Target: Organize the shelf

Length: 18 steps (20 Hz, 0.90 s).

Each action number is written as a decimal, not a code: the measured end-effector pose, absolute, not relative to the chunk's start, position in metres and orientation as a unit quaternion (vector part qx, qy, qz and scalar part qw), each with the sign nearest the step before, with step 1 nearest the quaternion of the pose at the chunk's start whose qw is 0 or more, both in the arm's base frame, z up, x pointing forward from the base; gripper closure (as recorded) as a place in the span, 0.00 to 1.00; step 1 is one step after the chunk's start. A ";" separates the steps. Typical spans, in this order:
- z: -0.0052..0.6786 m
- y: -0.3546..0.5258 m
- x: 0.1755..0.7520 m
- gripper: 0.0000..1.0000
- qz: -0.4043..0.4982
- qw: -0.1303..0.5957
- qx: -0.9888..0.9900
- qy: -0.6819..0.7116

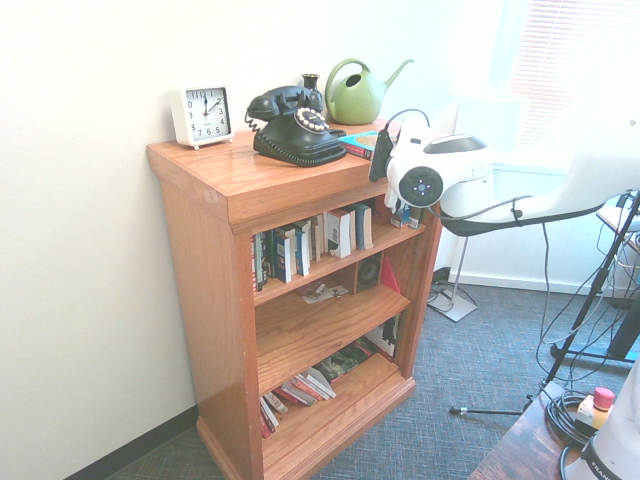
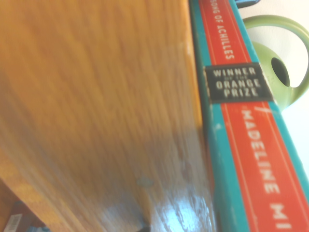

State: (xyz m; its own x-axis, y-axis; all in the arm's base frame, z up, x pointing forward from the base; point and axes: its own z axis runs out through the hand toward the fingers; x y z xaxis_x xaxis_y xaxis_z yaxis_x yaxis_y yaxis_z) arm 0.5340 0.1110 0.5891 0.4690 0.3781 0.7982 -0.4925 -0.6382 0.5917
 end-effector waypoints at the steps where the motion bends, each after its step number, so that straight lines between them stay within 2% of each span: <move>1: 0.589 0.111 0.534 1.00 0.513 0.424 0.745 -0.037; 18: 0.588 0.110 0.534 1.00 0.510 0.425 0.747 -0.041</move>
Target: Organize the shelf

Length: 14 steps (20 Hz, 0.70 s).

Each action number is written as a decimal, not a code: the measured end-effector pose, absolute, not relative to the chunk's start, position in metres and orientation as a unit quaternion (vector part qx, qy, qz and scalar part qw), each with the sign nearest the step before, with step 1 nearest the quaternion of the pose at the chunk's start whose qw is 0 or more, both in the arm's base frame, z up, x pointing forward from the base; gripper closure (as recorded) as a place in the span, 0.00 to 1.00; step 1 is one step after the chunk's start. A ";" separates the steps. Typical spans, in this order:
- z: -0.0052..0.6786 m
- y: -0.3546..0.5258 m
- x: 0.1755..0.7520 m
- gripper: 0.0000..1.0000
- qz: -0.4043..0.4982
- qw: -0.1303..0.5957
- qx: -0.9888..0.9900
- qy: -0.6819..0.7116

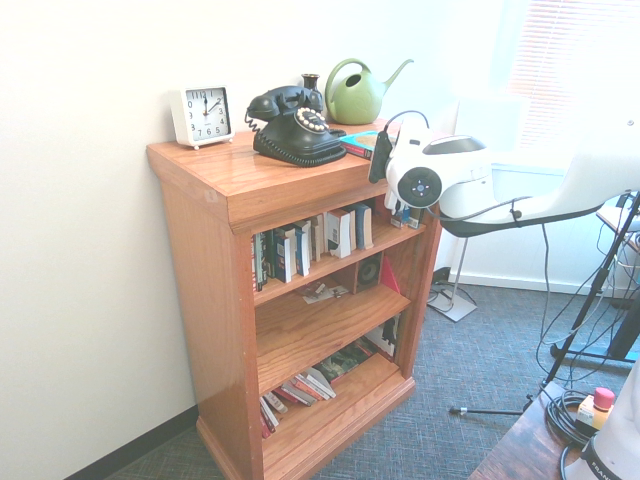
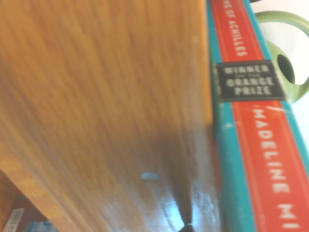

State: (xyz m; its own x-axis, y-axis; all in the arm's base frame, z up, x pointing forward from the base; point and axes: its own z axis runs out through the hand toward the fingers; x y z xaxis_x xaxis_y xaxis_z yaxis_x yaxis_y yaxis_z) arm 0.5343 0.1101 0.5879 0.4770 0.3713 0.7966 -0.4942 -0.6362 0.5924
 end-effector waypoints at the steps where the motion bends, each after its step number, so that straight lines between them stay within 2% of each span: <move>1: 0.589 0.110 0.534 1.00 0.510 0.425 0.747 -0.042; 14: 0.601 0.116 0.526 1.00 0.510 0.418 0.749 -0.064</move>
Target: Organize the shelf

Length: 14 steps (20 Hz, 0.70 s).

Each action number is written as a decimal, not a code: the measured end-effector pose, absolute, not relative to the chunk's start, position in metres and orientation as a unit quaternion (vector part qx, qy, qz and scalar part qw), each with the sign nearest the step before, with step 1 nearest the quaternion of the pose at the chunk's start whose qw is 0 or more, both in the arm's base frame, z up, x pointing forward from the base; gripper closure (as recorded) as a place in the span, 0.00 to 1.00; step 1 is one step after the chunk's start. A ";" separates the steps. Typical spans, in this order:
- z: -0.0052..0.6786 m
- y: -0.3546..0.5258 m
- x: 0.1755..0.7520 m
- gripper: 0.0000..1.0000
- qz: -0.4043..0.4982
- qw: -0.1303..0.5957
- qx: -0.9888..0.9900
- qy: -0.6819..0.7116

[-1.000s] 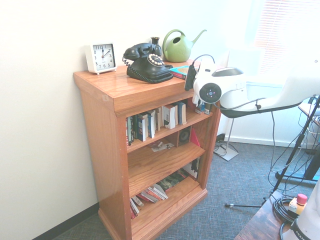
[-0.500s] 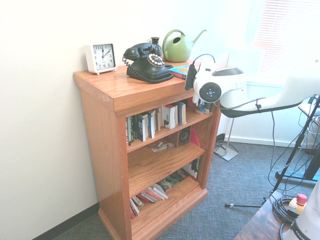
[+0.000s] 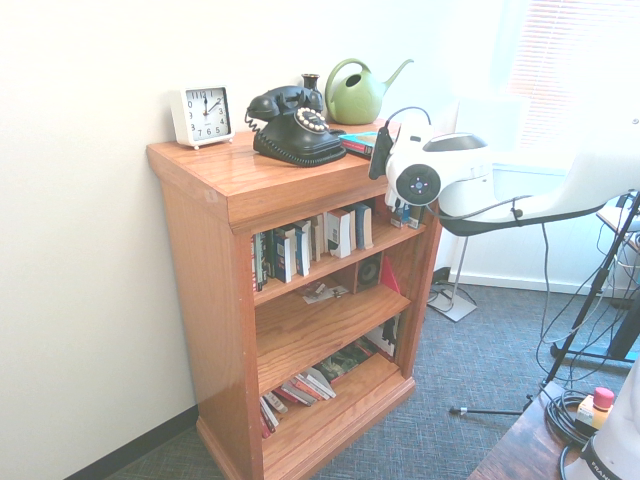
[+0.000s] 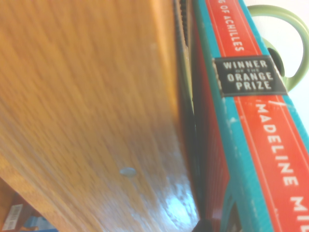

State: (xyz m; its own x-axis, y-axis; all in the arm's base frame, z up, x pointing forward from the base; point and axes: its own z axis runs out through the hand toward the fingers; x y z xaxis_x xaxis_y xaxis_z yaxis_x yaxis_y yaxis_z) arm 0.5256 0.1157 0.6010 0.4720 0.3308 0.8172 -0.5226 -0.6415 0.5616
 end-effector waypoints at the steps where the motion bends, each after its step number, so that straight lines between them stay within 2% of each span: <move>1: 0.607 0.115 0.522 1.00 0.510 0.411 0.752 -0.074; 7: 0.658 0.080 0.480 1.00 0.509 0.326 0.780 -0.163; 14: 0.699 -0.005 0.402 1.00 0.489 0.205 0.813 -0.239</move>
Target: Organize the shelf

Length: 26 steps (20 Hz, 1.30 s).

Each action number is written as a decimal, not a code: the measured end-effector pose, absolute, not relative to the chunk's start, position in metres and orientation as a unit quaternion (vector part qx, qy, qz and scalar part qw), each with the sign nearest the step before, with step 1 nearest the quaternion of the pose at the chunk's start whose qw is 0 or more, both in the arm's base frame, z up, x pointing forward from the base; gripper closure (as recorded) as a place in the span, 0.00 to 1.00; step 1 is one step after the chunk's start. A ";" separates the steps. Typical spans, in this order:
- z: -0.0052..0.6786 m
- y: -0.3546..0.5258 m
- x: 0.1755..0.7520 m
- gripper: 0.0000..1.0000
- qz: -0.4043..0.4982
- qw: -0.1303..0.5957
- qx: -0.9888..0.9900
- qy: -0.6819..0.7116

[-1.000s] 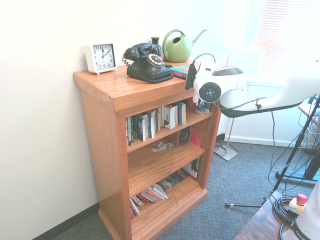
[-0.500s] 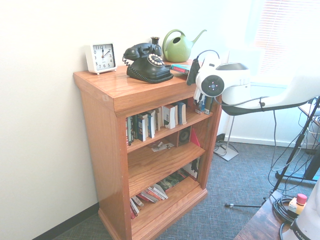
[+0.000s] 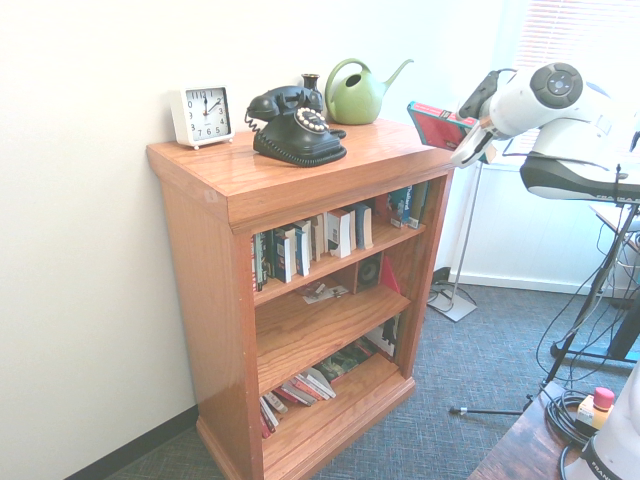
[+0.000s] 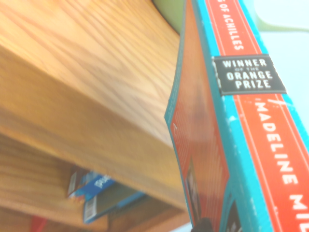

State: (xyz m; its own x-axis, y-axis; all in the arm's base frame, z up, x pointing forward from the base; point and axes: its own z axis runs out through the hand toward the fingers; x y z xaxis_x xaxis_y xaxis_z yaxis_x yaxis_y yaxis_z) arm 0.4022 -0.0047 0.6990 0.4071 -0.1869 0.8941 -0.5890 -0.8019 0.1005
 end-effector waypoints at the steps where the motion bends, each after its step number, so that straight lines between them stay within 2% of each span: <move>1: 0.697 -0.013 0.392 1.00 0.485 0.196 0.816 -0.245; 7: 0.669 -0.040 0.348 1.00 0.457 0.138 0.834 -0.275; 12: 0.634 -0.031 0.335 1.00 0.431 0.097 0.851 -0.284; 26: 0.510 -0.065 0.367 1.00 0.390 0.068 0.869 -0.298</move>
